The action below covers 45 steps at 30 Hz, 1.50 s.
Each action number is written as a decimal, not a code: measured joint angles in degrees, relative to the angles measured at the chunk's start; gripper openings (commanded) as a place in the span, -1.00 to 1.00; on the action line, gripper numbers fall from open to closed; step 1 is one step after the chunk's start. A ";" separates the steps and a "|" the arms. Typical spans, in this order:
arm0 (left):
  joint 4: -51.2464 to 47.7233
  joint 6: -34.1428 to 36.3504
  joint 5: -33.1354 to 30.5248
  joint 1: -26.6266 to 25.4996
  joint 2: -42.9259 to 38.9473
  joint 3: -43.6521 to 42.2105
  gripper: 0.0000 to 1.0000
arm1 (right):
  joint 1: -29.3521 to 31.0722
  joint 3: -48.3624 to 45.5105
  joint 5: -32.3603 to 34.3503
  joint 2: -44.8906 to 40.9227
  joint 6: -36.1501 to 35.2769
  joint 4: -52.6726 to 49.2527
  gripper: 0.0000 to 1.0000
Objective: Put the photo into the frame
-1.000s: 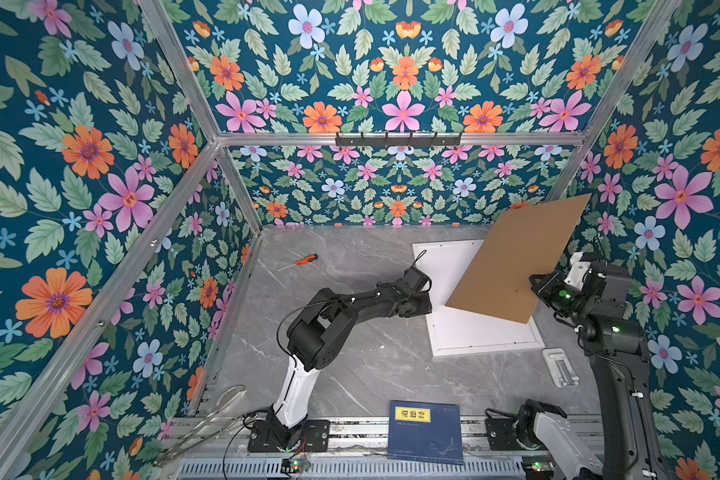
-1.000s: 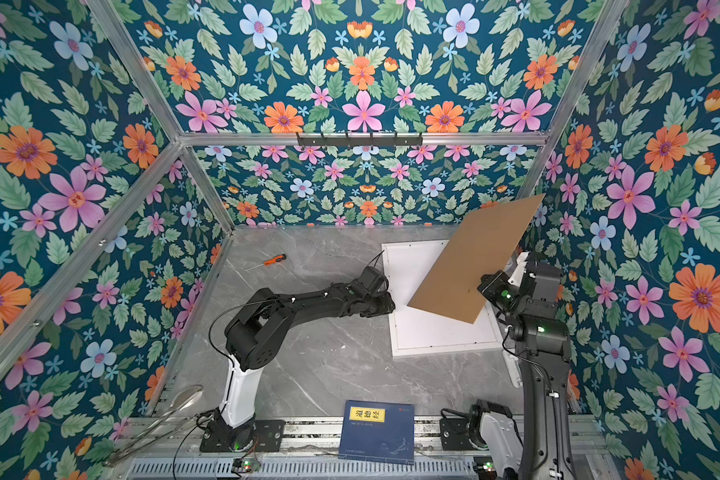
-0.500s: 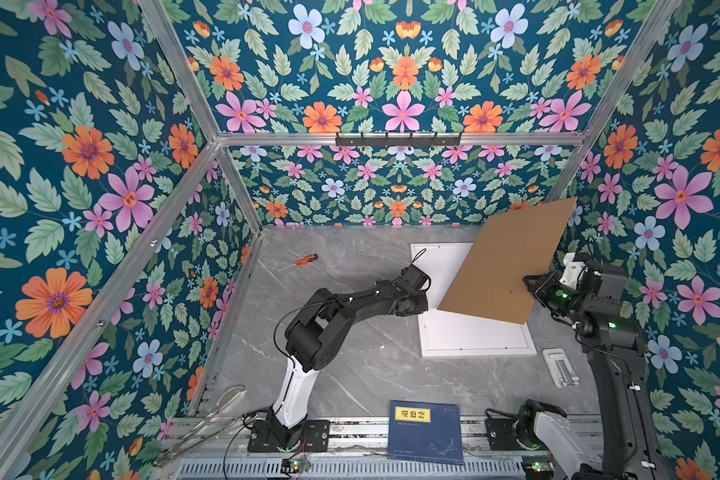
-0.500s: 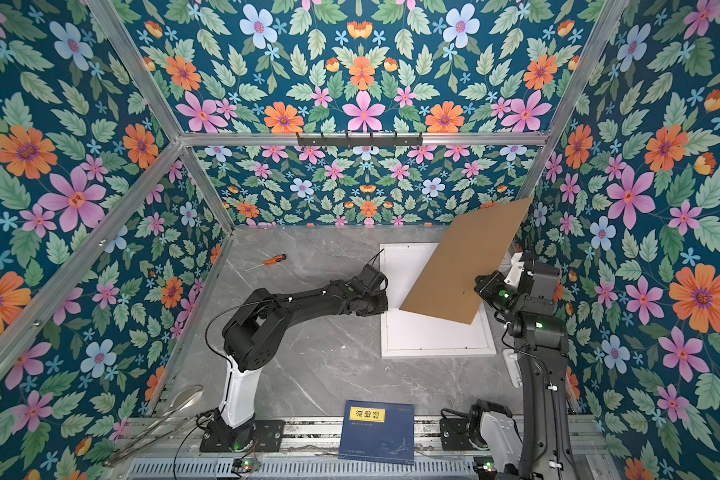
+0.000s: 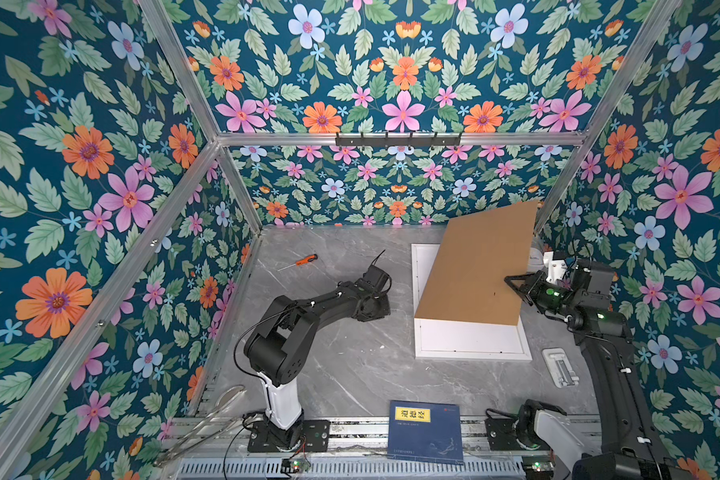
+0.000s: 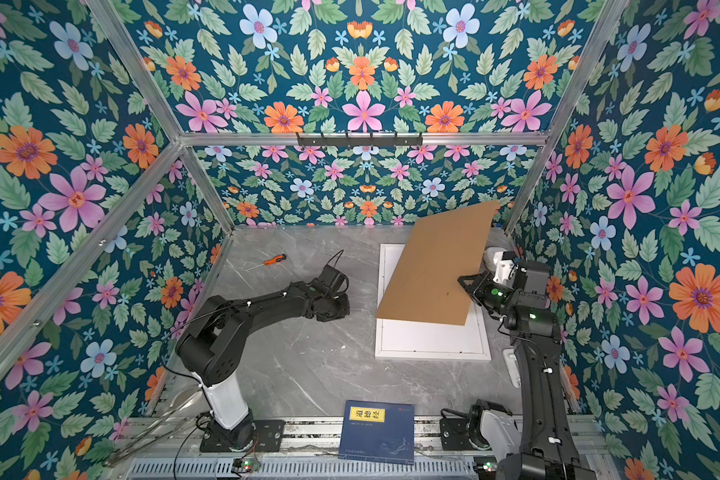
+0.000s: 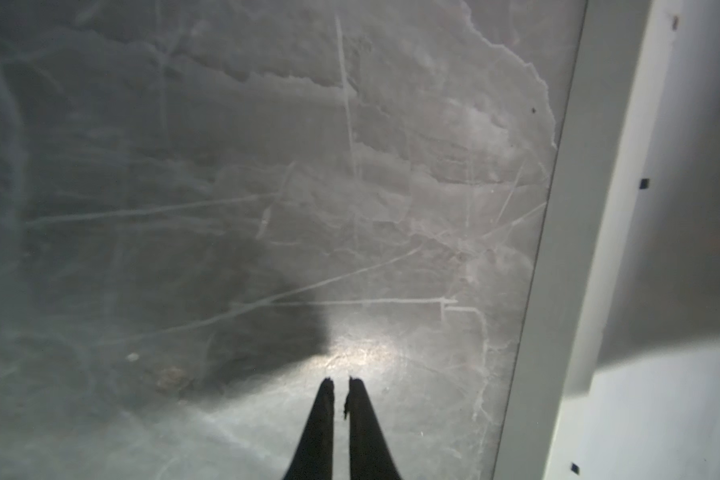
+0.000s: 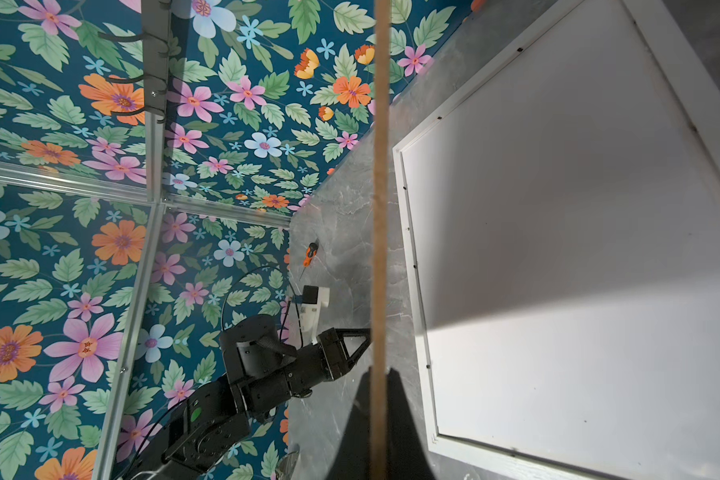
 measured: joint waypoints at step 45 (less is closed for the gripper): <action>-9.27 2.97 -7.93 -7.82 12.87 18.73 -0.93 | -0.11 1.38 8.33 -0.55 -0.39 -4.28 -1.00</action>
